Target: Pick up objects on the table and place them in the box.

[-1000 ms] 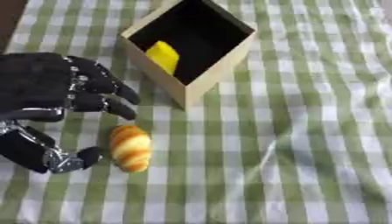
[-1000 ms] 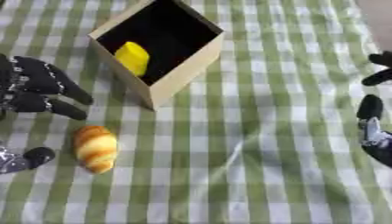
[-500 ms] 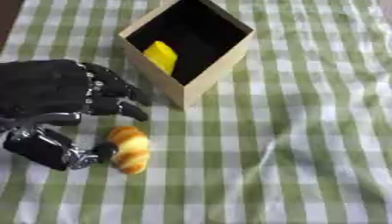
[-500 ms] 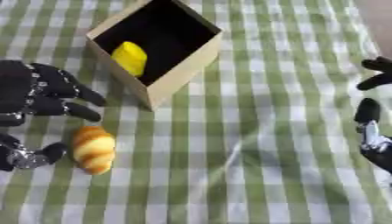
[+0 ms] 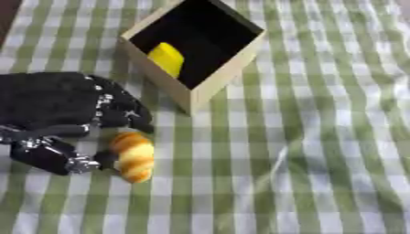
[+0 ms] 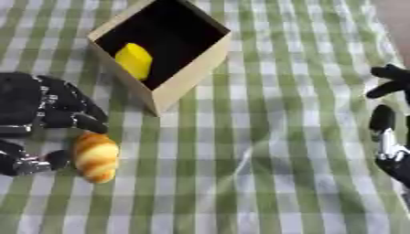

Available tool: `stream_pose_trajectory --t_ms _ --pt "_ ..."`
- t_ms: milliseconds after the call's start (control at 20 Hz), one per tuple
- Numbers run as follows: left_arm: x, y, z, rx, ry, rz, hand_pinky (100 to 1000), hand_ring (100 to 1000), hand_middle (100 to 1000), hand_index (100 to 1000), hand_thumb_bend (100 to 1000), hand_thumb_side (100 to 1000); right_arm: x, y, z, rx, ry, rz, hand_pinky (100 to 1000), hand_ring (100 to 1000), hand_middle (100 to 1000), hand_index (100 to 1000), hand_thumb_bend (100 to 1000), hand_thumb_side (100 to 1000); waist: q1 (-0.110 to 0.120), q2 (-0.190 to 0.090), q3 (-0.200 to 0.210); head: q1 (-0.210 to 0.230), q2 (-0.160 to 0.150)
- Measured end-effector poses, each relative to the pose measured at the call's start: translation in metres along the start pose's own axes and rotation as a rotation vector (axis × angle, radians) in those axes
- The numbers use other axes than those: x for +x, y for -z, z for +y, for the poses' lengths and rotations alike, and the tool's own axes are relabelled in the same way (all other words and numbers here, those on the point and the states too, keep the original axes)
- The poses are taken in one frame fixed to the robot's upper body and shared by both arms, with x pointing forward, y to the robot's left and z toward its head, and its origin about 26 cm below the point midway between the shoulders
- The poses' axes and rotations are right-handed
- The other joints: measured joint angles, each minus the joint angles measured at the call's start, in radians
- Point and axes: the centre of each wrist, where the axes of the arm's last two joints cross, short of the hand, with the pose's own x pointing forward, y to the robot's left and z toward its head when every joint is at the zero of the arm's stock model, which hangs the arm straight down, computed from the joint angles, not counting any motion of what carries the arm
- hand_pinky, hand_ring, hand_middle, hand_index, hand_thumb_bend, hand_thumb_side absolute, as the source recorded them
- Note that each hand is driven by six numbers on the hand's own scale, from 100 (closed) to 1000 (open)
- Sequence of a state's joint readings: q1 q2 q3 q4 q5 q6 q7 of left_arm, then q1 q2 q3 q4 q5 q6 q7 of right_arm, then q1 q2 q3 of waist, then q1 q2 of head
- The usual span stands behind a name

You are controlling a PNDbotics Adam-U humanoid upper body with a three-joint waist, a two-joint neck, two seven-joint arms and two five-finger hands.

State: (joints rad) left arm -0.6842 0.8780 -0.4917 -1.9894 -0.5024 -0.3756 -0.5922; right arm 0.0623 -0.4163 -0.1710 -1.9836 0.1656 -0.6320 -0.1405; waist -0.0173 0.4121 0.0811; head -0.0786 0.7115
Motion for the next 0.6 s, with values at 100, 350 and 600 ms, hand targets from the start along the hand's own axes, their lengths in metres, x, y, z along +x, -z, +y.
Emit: stream_pose_trajectory --t_ms 100,350,600 --pt "-0.0004 -0.0006 0.0006 -0.013 0.001 -0.001 811 826 787 897 222 100 0.0001 -0.0005 0.0012 0.0 0.002 0.01 915 785 514 815 100 525 0.002 0.0 0.0 -0.002 0.0" --pt "0.0002 0.0004 -0.001 -0.049 0.0 0.004 809 826 787 896 236 100 0.0004 -0.0013 0.0042 0.006 0.011 0.025 915 785 513 815 100 525 0.003 0.001 -0.002 -0.004 -0.001" --pt "0.001 0.0007 -0.0044 -0.081 -0.005 0.015 795 830 795 904 301 100 0.0005 -0.0016 0.0057 0.008 0.017 0.035 916 782 509 811 100 526 0.003 0.006 -0.006 -0.005 -0.001"
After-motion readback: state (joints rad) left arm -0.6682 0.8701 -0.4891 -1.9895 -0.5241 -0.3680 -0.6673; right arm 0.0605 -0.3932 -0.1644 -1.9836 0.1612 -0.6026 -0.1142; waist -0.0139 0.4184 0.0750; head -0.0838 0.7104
